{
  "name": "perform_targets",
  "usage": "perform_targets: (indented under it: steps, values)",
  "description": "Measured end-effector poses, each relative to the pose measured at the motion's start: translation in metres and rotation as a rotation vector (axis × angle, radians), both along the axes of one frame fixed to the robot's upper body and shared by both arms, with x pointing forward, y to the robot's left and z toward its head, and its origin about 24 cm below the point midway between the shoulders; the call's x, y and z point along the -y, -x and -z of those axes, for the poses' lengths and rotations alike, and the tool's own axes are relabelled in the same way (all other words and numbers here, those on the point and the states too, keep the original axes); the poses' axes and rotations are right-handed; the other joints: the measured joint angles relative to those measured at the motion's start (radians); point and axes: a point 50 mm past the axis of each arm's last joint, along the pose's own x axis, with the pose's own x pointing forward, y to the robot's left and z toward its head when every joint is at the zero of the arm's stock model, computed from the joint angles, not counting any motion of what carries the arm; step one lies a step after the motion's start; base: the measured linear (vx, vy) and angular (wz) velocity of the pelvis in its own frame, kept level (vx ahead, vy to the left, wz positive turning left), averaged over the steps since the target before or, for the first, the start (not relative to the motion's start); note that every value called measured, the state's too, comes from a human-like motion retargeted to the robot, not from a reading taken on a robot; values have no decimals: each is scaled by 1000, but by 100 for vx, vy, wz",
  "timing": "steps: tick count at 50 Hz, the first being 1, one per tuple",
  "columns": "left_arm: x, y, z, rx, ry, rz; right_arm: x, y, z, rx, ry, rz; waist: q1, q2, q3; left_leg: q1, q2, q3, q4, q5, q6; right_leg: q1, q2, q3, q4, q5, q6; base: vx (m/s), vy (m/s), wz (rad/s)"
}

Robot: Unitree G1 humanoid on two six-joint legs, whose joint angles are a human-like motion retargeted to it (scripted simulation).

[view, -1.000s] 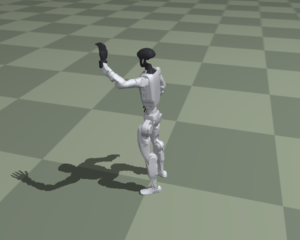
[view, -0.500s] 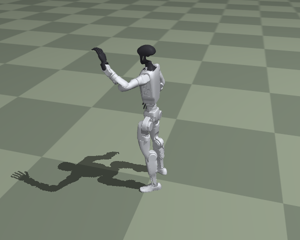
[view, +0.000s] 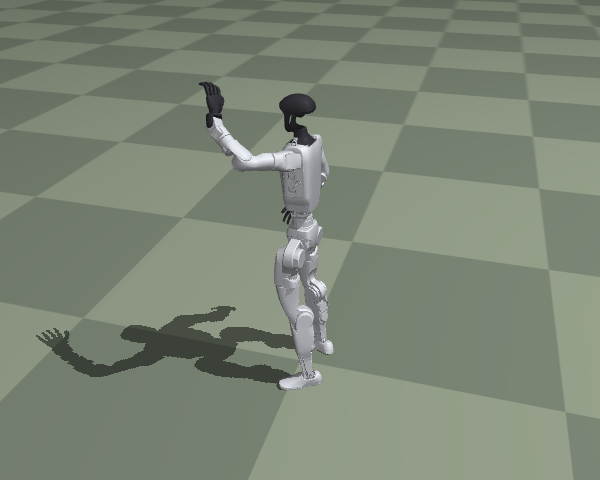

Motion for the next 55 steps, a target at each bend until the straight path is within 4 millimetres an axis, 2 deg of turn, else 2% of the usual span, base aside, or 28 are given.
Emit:
perform_targets:
  steps: [4, 7, 10, 13, 16, 19, 22, 26, 29, 31, 33, 35, 37, 40, 43, 47, 50, 55]
  values:
    - [-7, 4, -27, 117, 143, -14, 0, -5, -2, 16, -4, 5, -18, 11, 4, 2, 0, 6, -2, 2, 1, -3, 2, 7, 1, 1, 0, 0, 0, 0]
    - [-13, 1, -35, 94, 221, -19, 0, -7, -2, 11, -5, 14, -30, 18, 9, 6, -1, 13, -5, 3, 3, -5, 2, 14, 2, 1, 0, 0, 0, 0]
    - [-10, -6, -24, -42, 216, 62, -2, -9, 0, 6, -4, 20, -37, 21, 18, 13, -1, 26, -8, 3, 3, -6, 4, 25, 2, 2, 0, -1, -1, -20]
    - [-1, -7, 0, -198, 157, 208, -8, -11, 1, 5, -5, 7, -41, 17, 30, 22, 1, 43, -10, 3, -2, -7, 9, 40, 2, 4, 0, -1, -2, -28]
    - [-5, -1, 17, -227, 199, 348, -14, -10, 3, 10, -2, 5, -42, 10, 43, 30, 2, 61, -11, 3, -4, -11, 14, 56, 2, 6, 0, -1, -3, -30]
    - [-27, 3, 26, -183, 399, 456, -16, -7, 6, 1, 8, 24, -37, 4, 54, 40, 3, 78, -14, 3, -4, -13, 18, 72, 4, 7, 0, 0, -2, -29]
    - [-63, -1, 37, -203, 611, 450, -13, 0, 8, -37, 17, 41, -34, 8, 60, 48, 4, 92, -16, 1, -4, -14, 21, 86, 5, 6, 0, 1, -1, -23]
    - [-115, -3, 54, -277, 706, 228, -4, 12, 10, -85, 25, 44, -38, 20, 58, 48, 6, 101, -16, 2, -4, -18, 26, 93, 5, 7, 0, 0, 0, 0]
    - [-148, 4, 59, -203, 722, 8, 2, 22, 10, -101, 41, 53, -43, 28, 54, 44, 9, 100, -15, 3, -4, -21, 30, 92, 4, 7, 0, 0, 0, 0]
    - [-163, 11, 58, -119, 736, -103, 7, 29, 9, -112, 54, 64, -45, 32, 50, 41, 11, 95, -14, 3, -4, -21, 31, 87, 4, 6, 0, 0, 0, 0]
    - [-169, 15, 54, -68, 739, -156, 11, 36, 10, -132, 63, 73, -47, 35, 46, 37, 12, 88, -13, 3, -4, -20, 30, 80, 4, 5, 0, 1, 0, 10]
    - [-163, 15, 49, -67, 710, -143, 15, 43, 10, -158, 65, 77, -48, 37, 42, 33, 12, 78, -12, 3, -4, -19, 28, 70, 4, 3, 0, 1, 1, 25]
    - [-144, 12, 43, -100, 635, -75, 18, 48, 11, -186, 62, 76, -50, 39, 37, 28, 11, 67, -11, 3, -4, -16, 25, 59, 4, 2, 0, 0, 2, 29]
    - [-105, 12, 29, -126, 487, 55, 22, 52, 12, -217, 56, 68, -53, 40, 30, 20, 9, 49, -9, 3, -4, -13, 19, 43, 4, 0, 0, 0, 3, 30]
    - [-68, 19, 8, -49, 388, 155, 25, 49, 10, -215, 55, 62, -57, 41, 23, 15, 6, 35, -6, 2, -4, -9, 13, 30, 4, -2, 0, 1, 3, 24]
    - [-34, 32, -24, 100, 366, 242, 27, 32, 4, -161, 53, 56, -61, 42, 18, 12, 3, 25, -3, 0, -4, -4, 7, 22, 3, -4, 0, 0, 1, 4]
    - [-9, 36, -39, 119, 324, 293, 27, 12, -2, -90, 48, 45, -63, 44, 17, 13, 1, 25, -2, -1, -4, -4, 5, 24, 2, -3, 0, 0, 0, 0]
    - [34, 34, -34, 8, 46, 289, 21, -24, -16, 47, 37, -3, -73, 52, 13, 11, 0, 40, -3, 1, -4, -13, 7, 37, 0, 4, 0, -1, 0, -4]
